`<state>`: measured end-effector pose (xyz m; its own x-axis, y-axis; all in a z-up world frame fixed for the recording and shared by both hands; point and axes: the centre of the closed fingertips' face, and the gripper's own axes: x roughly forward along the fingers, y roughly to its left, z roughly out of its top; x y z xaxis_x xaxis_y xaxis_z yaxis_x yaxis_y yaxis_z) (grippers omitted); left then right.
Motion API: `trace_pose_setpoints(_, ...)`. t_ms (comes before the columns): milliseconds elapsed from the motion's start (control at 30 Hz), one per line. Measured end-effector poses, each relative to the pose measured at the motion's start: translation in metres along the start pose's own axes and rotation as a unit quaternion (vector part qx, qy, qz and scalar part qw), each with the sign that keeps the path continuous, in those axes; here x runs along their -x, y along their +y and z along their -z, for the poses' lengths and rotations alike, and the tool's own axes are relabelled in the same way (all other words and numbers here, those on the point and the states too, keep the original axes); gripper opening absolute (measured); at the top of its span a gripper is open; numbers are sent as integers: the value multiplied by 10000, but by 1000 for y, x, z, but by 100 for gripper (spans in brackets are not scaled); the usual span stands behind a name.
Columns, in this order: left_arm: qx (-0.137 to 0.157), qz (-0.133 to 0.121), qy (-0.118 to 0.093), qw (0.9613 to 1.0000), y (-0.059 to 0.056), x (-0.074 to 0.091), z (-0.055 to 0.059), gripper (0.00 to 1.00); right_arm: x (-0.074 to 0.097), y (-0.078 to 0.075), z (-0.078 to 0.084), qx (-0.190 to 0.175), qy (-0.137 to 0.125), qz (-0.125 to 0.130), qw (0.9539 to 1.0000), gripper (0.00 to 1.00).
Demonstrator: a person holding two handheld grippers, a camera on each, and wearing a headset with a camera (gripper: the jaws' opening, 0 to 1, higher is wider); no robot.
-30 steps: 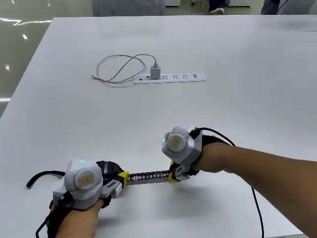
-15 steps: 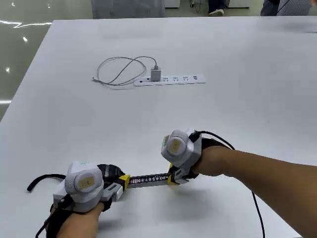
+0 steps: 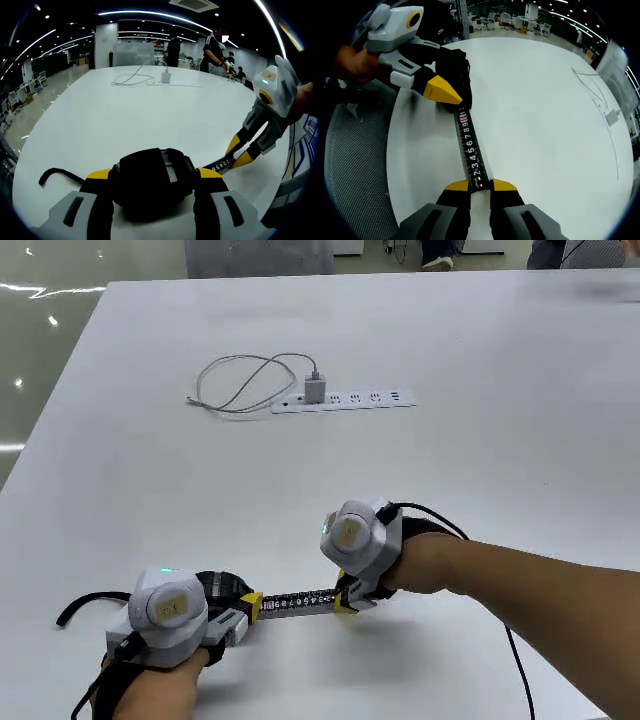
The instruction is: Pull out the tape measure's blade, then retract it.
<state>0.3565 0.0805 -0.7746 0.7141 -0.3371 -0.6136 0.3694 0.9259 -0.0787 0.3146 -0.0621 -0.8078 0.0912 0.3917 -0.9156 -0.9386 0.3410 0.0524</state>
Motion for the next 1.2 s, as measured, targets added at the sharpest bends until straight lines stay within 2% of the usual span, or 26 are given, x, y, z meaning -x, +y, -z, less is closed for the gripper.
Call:
trace_pose_setpoints(367,70,35,-55,10000,1,1,0,60,-2,1,-4,0,-53,-23,10000,10)
trace_pose_setpoints(500,75,36,15,10000,1,0,0,61,-3,1,-6,-41,-96,-48,9999,10)
trace_pose_setpoints(1200,80,64,43,9999,1,0,1,61,-6,2,-12,-29,-209,-12,9998,10)
